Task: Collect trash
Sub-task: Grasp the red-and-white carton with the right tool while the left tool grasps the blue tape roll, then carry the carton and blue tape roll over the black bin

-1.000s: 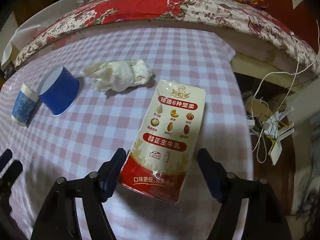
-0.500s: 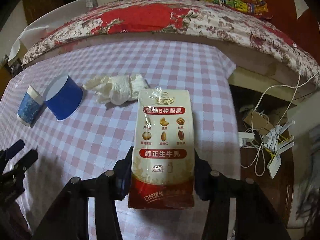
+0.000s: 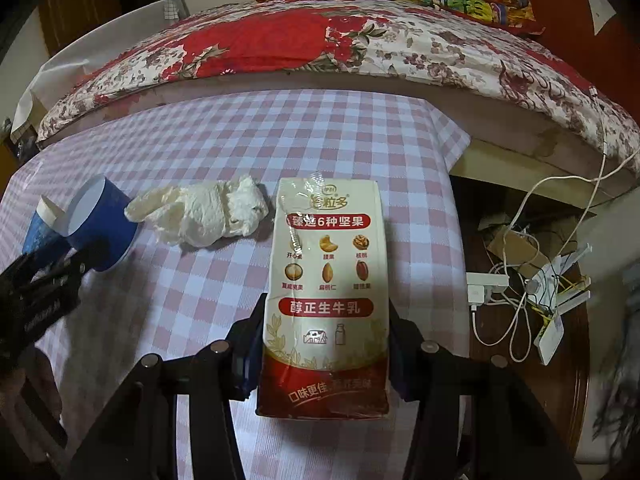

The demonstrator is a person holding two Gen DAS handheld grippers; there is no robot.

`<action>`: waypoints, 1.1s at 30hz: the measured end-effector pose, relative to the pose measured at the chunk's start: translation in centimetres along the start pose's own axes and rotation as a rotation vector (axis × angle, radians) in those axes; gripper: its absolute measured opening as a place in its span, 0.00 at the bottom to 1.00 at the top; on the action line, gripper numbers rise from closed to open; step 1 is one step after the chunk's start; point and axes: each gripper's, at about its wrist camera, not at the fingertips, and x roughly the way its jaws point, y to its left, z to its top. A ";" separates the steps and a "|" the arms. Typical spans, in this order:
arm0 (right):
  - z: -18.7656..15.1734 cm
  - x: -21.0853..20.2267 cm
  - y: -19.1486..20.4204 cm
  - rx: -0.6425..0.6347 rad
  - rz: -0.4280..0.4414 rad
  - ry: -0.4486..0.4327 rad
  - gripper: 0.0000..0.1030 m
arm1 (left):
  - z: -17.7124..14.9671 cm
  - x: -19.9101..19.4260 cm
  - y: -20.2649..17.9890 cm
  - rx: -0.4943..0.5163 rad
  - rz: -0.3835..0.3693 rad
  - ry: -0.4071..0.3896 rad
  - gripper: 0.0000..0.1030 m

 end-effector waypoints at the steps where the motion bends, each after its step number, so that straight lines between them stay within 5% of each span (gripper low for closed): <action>1: 0.1 0.2 -0.1 0.000 0.001 0.001 0.51 | 0.3 0.3 0.0 -0.001 0.002 0.001 0.74; 10: 0.6 0.3 -0.5 0.009 0.007 -0.003 0.51 | 1.1 0.9 -1.0 0.034 -0.018 -0.005 0.73; 16: 0.1 -1.7 -0.7 0.008 0.011 -0.027 0.51 | 0.2 -3.1 -2.1 0.075 -0.041 -0.054 0.73; 33: -6.4 -14.6 -2.6 0.001 0.071 -0.162 0.51 | -4.6 -13.7 -5.1 0.126 -0.110 -0.125 0.73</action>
